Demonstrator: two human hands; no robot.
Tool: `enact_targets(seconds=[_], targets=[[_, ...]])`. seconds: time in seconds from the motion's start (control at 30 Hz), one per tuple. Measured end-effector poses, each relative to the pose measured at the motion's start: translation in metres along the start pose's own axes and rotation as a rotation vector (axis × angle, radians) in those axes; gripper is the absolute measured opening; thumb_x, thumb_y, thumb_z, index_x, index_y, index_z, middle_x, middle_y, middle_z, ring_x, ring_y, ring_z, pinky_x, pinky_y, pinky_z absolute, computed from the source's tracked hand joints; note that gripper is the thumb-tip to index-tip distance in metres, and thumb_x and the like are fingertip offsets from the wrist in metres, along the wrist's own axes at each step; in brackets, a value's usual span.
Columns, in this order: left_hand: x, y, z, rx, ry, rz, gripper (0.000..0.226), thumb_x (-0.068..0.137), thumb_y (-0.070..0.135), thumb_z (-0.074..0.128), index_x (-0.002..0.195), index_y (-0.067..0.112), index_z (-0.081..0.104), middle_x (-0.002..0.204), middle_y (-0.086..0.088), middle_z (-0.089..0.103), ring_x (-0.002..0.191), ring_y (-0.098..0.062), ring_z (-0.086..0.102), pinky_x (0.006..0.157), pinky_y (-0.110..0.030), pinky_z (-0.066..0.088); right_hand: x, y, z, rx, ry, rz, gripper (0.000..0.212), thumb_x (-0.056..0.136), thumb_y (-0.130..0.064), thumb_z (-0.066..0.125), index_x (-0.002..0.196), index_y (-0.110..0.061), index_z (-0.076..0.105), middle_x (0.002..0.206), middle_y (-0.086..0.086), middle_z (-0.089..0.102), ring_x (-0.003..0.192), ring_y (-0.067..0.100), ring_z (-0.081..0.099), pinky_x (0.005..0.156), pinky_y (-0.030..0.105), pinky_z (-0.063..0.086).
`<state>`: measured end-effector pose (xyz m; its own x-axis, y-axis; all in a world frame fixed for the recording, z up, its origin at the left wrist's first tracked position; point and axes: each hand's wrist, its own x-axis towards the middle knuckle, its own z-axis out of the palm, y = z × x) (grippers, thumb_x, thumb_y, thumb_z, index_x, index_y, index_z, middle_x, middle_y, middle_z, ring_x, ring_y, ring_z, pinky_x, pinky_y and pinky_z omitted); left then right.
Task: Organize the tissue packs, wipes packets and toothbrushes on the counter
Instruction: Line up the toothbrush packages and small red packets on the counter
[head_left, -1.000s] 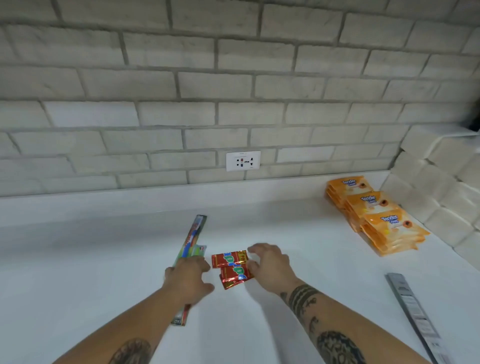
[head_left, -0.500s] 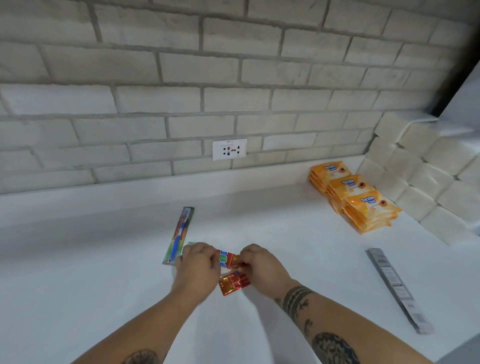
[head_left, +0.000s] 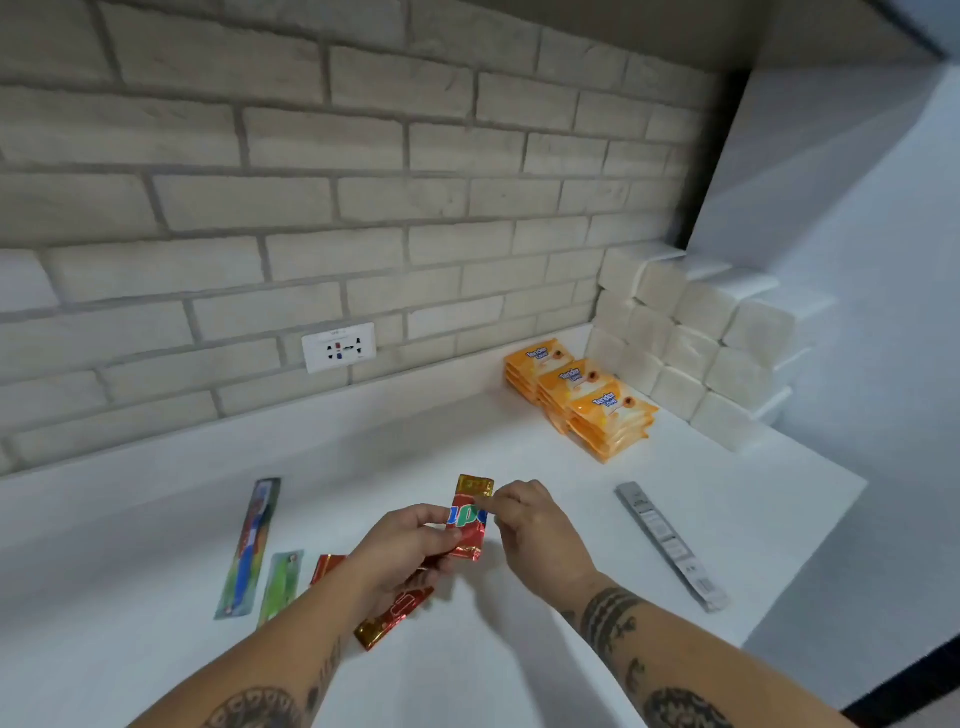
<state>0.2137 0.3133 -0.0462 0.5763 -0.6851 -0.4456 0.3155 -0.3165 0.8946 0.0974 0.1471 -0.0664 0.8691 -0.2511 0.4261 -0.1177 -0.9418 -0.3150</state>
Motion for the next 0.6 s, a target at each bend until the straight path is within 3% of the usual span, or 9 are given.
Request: enact_targets(seconds=[0.1, 0.2, 0.33, 0.4, 0.47, 0.53, 0.6], targets=[[0.008, 0.003, 0.011, 0.072, 0.006, 0.058, 0.019, 0.098, 0.012, 0.067, 0.116, 0.018, 0.069, 0.072, -0.007, 0.072, 0.053, -0.012, 0.057, 0.052, -0.025, 0.046, -0.007, 0.007, -0.013, 0.368, -0.045, 0.426, 0.04, 0.104, -0.014, 0.051, 0.142, -0.025, 0.058, 0.124, -0.007, 0.064, 0.108, 0.011, 0.063, 0.1, 0.031, 0.052], [0.021, 0.005, 0.023, 0.145, -0.008, 0.103, 0.016, 0.097, 0.015, 0.069, 0.112, 0.021, 0.071, 0.08, -0.002, 0.077, 0.062, -0.014, 0.06, 0.057, -0.025, 0.048, 0.001, 0.008, -0.015, 0.713, -0.029, 0.665, 0.028, 0.101, -0.032, 0.063, 0.128, -0.022, 0.064, 0.106, -0.004, 0.075, 0.091, 0.013, 0.073, 0.085, 0.037, 0.061], [0.036, -0.003, 0.02, 0.314, 0.013, 0.162, 0.009, 0.096, 0.026, 0.07, 0.104, 0.027, 0.075, 0.091, 0.002, 0.079, 0.075, -0.012, 0.068, 0.066, -0.027, 0.055, 0.015, 0.004, -0.007, 0.843, -0.023, 0.773, 0.003, 0.097, -0.017, 0.07, 0.095, -0.014, 0.069, 0.078, 0.003, 0.071, 0.061, 0.012, 0.067, 0.054, 0.025, 0.054], [0.043, -0.012, 0.005, 0.473, 0.128, 0.182, 0.015, 0.098, 0.028, 0.064, 0.107, 0.031, 0.076, 0.106, 0.009, 0.077, 0.095, -0.011, 0.069, 0.085, -0.032, 0.057, 0.019, 0.006, 0.0, 0.839, -0.044, 0.795, 0.009, 0.098, -0.018, 0.07, 0.09, -0.013, 0.066, 0.077, 0.003, 0.07, 0.061, 0.012, 0.066, 0.053, 0.024, 0.051], [0.047, -0.025, -0.017, 0.892, 0.284, 0.14, 0.029, 0.098, 0.029, 0.058, 0.124, 0.036, 0.069, 0.129, 0.014, 0.067, 0.118, -0.013, 0.059, 0.099, -0.036, 0.05, 0.022, 0.009, 0.008, 0.807, -0.079, 0.811, 0.011, 0.098, -0.021, 0.07, 0.092, -0.013, 0.065, 0.08, 0.002, 0.072, 0.066, 0.012, 0.069, 0.055, 0.025, 0.052], [0.046, -0.041, -0.038, 1.224, 0.325, 0.083, 0.04, 0.096, 0.032, 0.058, 0.135, 0.038, 0.06, 0.143, 0.017, 0.054, 0.13, -0.016, 0.048, 0.104, -0.04, 0.043, 0.022, 0.01, 0.014, 0.806, -0.095, 0.821, 0.011, 0.098, -0.023, 0.07, 0.092, -0.014, 0.065, 0.081, 0.001, 0.073, 0.07, 0.013, 0.071, 0.059, 0.027, 0.052], [0.043, -0.052, -0.054, 1.293, 0.328, 0.084, 0.043, 0.094, 0.038, 0.061, 0.137, 0.04, 0.057, 0.144, 0.017, 0.049, 0.131, -0.016, 0.044, 0.104, -0.041, 0.041, 0.023, 0.009, 0.019, 0.801, -0.118, 0.818, 0.01, 0.098, -0.024, 0.069, 0.093, -0.016, 0.065, 0.086, 0.002, 0.075, 0.073, 0.013, 0.072, 0.061, 0.028, 0.052]])
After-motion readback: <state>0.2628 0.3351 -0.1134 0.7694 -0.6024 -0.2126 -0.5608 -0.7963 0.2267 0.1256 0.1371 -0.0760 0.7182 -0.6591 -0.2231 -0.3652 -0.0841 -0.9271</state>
